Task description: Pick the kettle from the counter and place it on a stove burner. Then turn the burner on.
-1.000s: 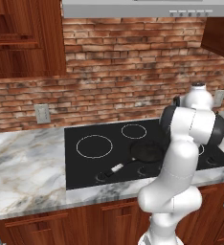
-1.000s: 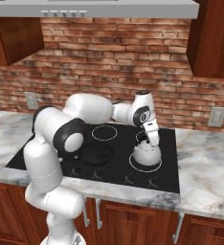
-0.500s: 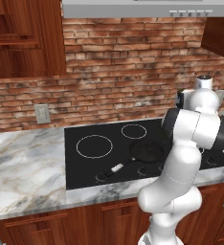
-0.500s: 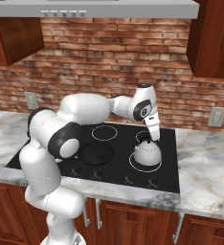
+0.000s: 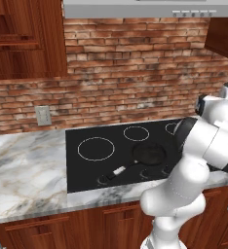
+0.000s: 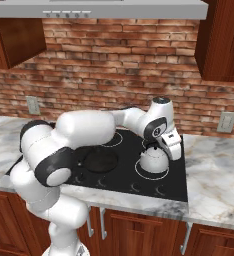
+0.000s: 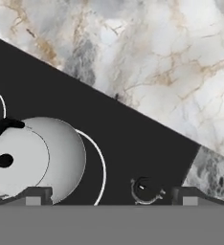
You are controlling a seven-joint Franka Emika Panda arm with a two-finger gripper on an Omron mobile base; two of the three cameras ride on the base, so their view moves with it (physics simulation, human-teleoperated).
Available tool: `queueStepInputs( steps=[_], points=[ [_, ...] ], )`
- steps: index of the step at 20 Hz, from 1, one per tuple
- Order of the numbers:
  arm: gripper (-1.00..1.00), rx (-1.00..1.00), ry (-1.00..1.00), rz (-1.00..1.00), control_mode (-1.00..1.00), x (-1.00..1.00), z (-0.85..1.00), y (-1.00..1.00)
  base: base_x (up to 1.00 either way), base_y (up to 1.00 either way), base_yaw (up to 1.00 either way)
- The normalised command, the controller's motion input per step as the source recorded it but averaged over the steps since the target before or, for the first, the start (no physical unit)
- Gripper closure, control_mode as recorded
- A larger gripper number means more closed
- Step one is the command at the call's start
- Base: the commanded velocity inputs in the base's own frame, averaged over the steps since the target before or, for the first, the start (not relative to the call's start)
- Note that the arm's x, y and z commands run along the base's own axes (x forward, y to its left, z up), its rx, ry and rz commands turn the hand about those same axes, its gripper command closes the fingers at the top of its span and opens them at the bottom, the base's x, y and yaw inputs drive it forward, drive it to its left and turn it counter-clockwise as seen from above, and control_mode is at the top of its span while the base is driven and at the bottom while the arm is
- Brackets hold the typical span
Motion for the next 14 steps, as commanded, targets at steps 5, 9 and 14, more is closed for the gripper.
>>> queueStepInputs(
  steps=[5, 9, 14],
  points=[
    [-1.0, 0.0, 0.0, 0.39, -1.0, -0.58, 0.0, 0.0, 0.0, 0.0, 0.0],
    [-1.0, 0.0, 0.0, 0.35, -1.0, -0.33, -0.11, 0.15, 0.0, 0.0, 0.0],
    [-1.0, -0.05, 0.01, 0.12, -1.0, -0.08, -0.11, 0.11, 0.0, 0.0, 0.0]
  ],
)
